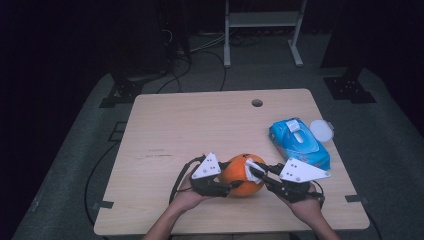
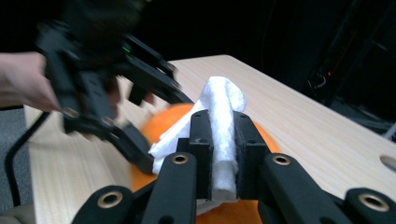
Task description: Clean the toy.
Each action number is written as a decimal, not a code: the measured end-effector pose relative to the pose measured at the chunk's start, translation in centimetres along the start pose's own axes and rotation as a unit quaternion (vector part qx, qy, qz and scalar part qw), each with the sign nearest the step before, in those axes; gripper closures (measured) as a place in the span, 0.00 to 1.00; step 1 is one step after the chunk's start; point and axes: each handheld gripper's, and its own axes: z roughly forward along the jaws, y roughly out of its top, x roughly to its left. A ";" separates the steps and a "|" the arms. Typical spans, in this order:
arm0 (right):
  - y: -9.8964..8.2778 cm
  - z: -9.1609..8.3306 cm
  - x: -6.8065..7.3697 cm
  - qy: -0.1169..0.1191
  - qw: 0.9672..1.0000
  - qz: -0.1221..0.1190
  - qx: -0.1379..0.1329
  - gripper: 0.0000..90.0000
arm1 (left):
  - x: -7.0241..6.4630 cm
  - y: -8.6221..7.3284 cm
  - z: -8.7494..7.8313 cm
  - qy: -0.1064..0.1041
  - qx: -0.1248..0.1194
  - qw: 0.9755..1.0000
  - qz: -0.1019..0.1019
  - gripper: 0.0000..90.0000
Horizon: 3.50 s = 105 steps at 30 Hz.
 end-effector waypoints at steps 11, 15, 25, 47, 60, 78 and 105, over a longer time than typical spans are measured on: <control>-2.1 1.9 -0.9 -0.002 0.998 0.032 0.047 0.88 | 0.9 -2.0 2.2 0.017 0.040 0.998 -0.042 0.39; -1.6 2.7 0.6 0.008 0.998 0.003 0.059 0.88 | 0.2 -1.8 2.8 0.019 0.047 0.999 -0.016 0.32; -3.2 2.9 -1.0 0.005 0.997 0.022 0.072 0.88 | 1.0 -2.6 2.5 -0.007 0.019 1.000 0.000 0.20; -5.2 1.4 -4.6 -0.032 0.993 0.071 0.088 0.87 | 1.6 -3.6 3.0 -0.008 0.022 1.000 -0.017 0.10; -4.3 1.0 -4.3 -0.024 0.994 0.087 0.063 0.88 | 1.1 -1.4 1.9 0.009 0.018 1.000 -0.018 0.37; -2.5 1.2 -3.4 -0.011 0.994 0.106 0.028 0.88 | 0.8 -0.7 1.6 0.035 0.095 0.995 0.002 0.35; -4.8 1.2 -3.6 -0.024 0.990 0.124 0.068 0.88 | 2.0 -2.2 2.2 0.010 0.005 0.999 -0.035 0.08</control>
